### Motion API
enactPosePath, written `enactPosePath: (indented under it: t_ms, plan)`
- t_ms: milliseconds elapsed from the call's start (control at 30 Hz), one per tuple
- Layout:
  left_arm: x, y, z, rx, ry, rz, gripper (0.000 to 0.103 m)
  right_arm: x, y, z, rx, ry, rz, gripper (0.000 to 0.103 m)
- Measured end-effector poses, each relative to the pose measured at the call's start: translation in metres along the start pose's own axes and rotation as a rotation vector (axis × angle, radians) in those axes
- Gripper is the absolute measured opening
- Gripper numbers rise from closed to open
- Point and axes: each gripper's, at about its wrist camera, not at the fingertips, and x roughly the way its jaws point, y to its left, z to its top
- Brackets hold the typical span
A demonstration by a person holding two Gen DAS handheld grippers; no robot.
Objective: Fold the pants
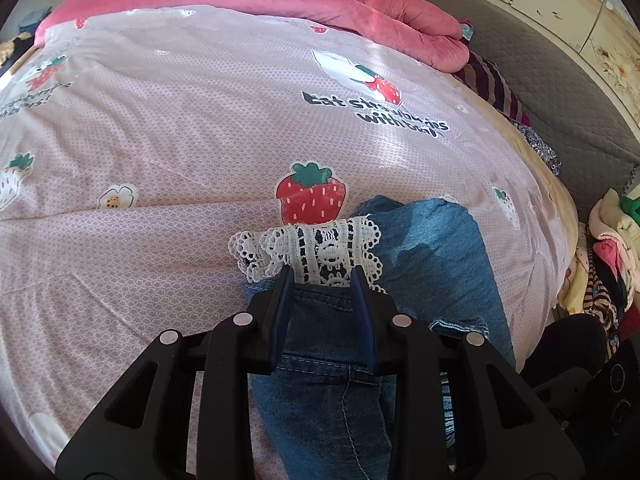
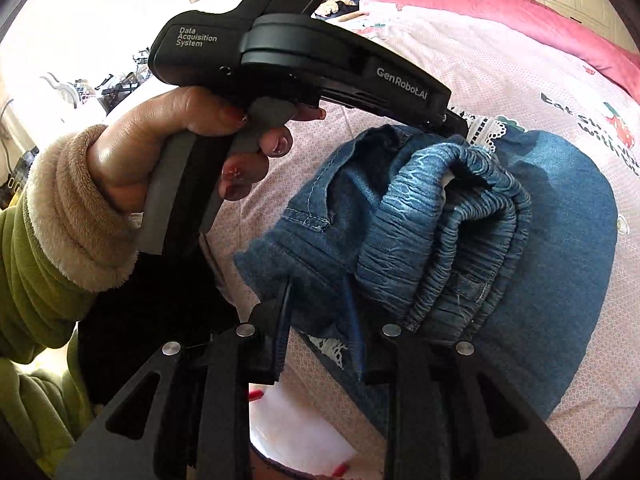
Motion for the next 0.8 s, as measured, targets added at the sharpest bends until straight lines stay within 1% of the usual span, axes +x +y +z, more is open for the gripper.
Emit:
enactPosePath:
  t_ms: [67,100,133,167,200,300,467,533,600,700,800]
  plan:
    - [-0.006,-0.003,-0.001,0.006,-0.021,-0.002,0.023,-0.009,0.008,-0.003,-0.022,-0.025,0.002,0.024]
    - [-0.009,-0.005,-0.002,0.016,-0.033,0.002,0.024,-0.017,0.013,-0.005,-0.03,-0.049,0.012,0.027]
    - [-0.012,-0.008,-0.002,0.025,-0.042,0.004,0.029,-0.023,0.015,-0.005,-0.035,-0.071,0.025,0.034]
    - [-0.014,-0.009,-0.003,0.028,-0.049,0.003,0.033,-0.028,0.017,-0.006,-0.036,-0.09,0.033,0.037]
    - [-0.016,-0.011,-0.003,0.03,-0.056,0.002,0.034,-0.033,0.019,-0.007,-0.04,-0.102,0.033,0.038]
    - [-0.02,-0.017,-0.004,0.05,-0.071,0.012,0.034,-0.037,0.026,-0.007,-0.054,-0.115,0.025,0.038]
    - [-0.021,-0.016,-0.004,0.039,-0.078,0.01,0.034,-0.042,0.029,-0.007,-0.06,-0.135,0.044,0.039]
    - [-0.022,-0.013,-0.004,0.024,-0.081,0.009,0.034,-0.042,0.029,-0.006,-0.065,-0.137,0.044,0.044]
    - [-0.025,-0.011,-0.004,0.015,-0.09,0.005,0.034,-0.041,0.029,-0.008,-0.063,-0.131,0.043,0.045]
    - [-0.029,-0.009,-0.003,0.006,-0.105,0.001,0.038,-0.041,0.027,-0.008,-0.056,-0.126,0.041,0.045]
    - [-0.034,-0.006,-0.003,-0.001,-0.119,0.006,0.039,-0.04,0.026,-0.007,-0.057,-0.124,0.043,0.046]
